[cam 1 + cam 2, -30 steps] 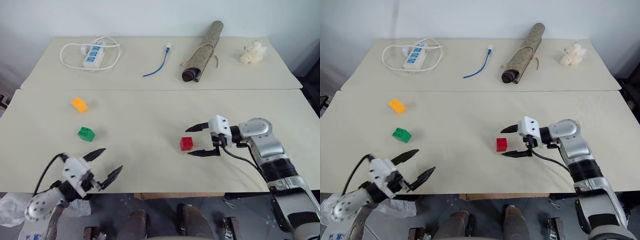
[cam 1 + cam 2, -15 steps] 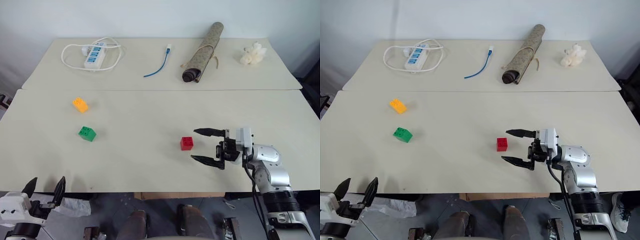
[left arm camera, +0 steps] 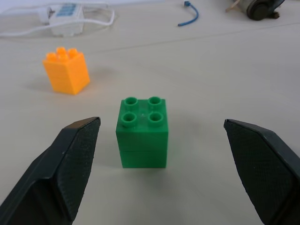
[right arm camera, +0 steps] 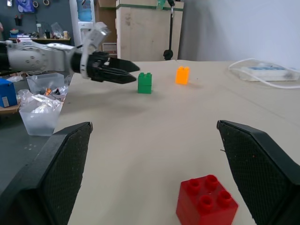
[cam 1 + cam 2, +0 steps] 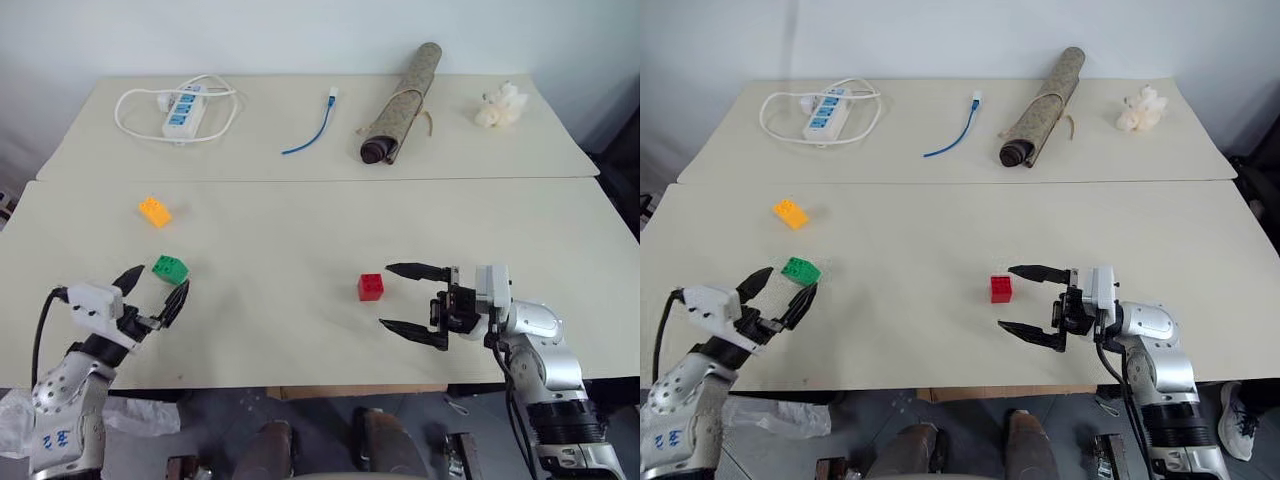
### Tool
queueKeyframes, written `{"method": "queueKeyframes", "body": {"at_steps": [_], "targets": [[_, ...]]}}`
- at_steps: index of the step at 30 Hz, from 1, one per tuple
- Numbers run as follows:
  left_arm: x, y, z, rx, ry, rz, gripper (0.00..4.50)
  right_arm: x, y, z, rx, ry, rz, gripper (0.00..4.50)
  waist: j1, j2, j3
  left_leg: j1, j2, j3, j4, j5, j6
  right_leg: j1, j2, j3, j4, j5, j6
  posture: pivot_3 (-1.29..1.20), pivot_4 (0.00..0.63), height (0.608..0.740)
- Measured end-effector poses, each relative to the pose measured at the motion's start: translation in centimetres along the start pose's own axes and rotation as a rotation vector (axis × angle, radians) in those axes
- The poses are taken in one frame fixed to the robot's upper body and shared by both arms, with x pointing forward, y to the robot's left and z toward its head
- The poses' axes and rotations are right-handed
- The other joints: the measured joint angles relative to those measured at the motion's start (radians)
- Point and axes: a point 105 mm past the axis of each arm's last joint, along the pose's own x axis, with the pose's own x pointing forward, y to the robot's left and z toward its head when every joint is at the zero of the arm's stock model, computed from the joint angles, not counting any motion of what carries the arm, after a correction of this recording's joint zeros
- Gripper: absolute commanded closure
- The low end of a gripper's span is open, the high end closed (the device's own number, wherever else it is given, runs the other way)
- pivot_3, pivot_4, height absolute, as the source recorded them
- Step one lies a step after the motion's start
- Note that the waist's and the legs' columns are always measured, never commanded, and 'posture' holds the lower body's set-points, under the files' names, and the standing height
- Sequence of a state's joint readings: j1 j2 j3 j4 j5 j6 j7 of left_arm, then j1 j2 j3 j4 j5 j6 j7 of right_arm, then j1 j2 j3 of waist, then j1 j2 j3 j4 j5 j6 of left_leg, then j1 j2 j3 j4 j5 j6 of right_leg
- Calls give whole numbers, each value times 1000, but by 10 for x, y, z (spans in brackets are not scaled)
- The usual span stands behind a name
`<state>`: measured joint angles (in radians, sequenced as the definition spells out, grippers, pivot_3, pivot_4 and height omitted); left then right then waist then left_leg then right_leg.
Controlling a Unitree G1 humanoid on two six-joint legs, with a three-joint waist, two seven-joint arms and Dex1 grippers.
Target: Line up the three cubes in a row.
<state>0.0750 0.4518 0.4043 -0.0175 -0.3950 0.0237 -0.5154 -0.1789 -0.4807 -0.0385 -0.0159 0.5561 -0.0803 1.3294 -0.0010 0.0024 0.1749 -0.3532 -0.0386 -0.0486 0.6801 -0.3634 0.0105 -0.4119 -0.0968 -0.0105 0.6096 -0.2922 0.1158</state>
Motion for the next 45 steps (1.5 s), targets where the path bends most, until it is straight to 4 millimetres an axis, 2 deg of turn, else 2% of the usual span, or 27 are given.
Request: {"method": "queueKeyframes", "body": {"at_steps": [2, 5, 12, 13, 14, 17, 19, 20, 22, 24, 26, 29, 31, 36, 43, 44, 45], "targets": [[7, 4, -5, -23, 9, 23, 0, 2, 2, 0, 0, 1, 0, 37, 0, 0, 0, 0, 0, 0, 1, 0, 0, 0, 0, 0, 0, 0, 0, 0, 150, 740], [14, 4, -5, -41, 0, 32, 568, 5, 2, 0, -2, -4, -7, 0, 0, 0, 0, 0, 0, 0, 1, 0, 0, 0, 0, 0, 0, 0, 0, 0, 150, 740], [17, -12, -11, -62, 13, -39, 2696, 3, 4, -3, 11, 1, -31, 0, 1, 0, 0, 0, 0, 0, 1, 0, 0, 0, 0, 0, 0, 0, 0, 0, 150, 740], [17, -13, -10, -71, 11, -49, 2959, 2, 4, -4, 14, 5, -34, 0, 1, 0, 0, 0, 0, 0, 1, 0, 0, 0, 0, 0, -1, 0, 0, 0, 150, 740], [18, -16, -7, -84, 1, -75, 3018, 1, 5, -4, 16, 11, -38, 0, 1, 0, 0, 0, 0, 0, 1, 0, 0, 0, 0, 0, -1, 0, 0, 0, 150, 740], [19, -31, 12, -30, -25, -226, 3018, -3, 3, -5, 14, 26, -55, 0, 1, 0, 0, 0, 0, 0, 1, 0, 0, 0, -1, 0, -2, 0, 0, 0, 150, 740], [24, -49, 27, 78, -17, -419, 3018, -8, 1, -5, 10, 38, -79, 0, 6, 0, 0, 0, 0, -1, 1, 0, -1, 0, -1, 0, -2, 0, 0, 0, 150, 740], [31, -60, 37, 131, -25, -525, 3018, -12, 2, -6, 13, 47, -95, 0, 15, 0, 0, 0, -1, -1, 1, 1, 0, 1, -2, -1, -2, 0, 0, 0, 150, 740], [48, -83, 70, 246, -93, -719, 3018, -16, 3, -8, 20, 66, -100, 0, 25, 0, 0, -1, -2, -2, 1, 1, 0, 1, -2, -1, -3, 0, 0, 0, 150, 740], [56, -103, 83, 334, -116, -863, 3018, -18, 4, -9, 19, 78, -103, 0, 23, 2, -1, 0, -2, 0, 1, 1, 0, 1, -2, -1, -2, 0, 1, 0, 150, 740], [61, -122, 72, 374, -85, -989, 3018, -25, 4, -10, 12, 101, -122, 0, 19, 5, -3, 0, -2, 2, 0, 0, 1, 0, 0, -2, 1, 0, 1, 0, 150, 740], [69, -147, 35, 351, 10, -1150, 3018, -41, -4, -5, -27, 135, -198, 0, 14, 4, -2, -1, -1, 3, 1, 1, 1, -2, 2, -7, 1, 0, 1, 0, 150, 740], [76, -159, 22, 314, 24, -1204, 3018, -53, -7, -2, -42, 159, -244, 0, 17, 2, -1, -2, -1, 3, 2, 1, 1, -2, 3, -8, 1, 0, 1, 0, 150, 740], [95, -166, 15, 345, 23, -1235, 3018, -63, 7, -6, -17, 199, -263, 0, 24, 1, 0, -2, -2, 4, 3, 1, 2, -2, 4, -7, 2, 1, 2, 0, 150, 740], [99, -168, 13, 325, 8, -1248, 3018, -61, 6, -2, -39, 190, -280, 0, 25, 1, 0, -2, -2, 4, 3, 2, 2, -2, 2, -6, 2, 2, 3, 0, 150, 740], [98, -167, 13, 319, 10, -1251, 2280, -60, 7, -2, -36, 190, -276, 0, 25, 1, 0, -2, -2, 4, 3, 2, 2, -1, 2, -6, 2, 2, 4, 0, 150, 740], [98, -166, 13, 318, 14, -1253, 2032, -59, 7, -3, -34, 189, -272, 0, 25, 1, 0, -2, -2, 4, 3, 2, 2, -1, 2, -6, 2, 2, 3, 0, 150, 740]]}}
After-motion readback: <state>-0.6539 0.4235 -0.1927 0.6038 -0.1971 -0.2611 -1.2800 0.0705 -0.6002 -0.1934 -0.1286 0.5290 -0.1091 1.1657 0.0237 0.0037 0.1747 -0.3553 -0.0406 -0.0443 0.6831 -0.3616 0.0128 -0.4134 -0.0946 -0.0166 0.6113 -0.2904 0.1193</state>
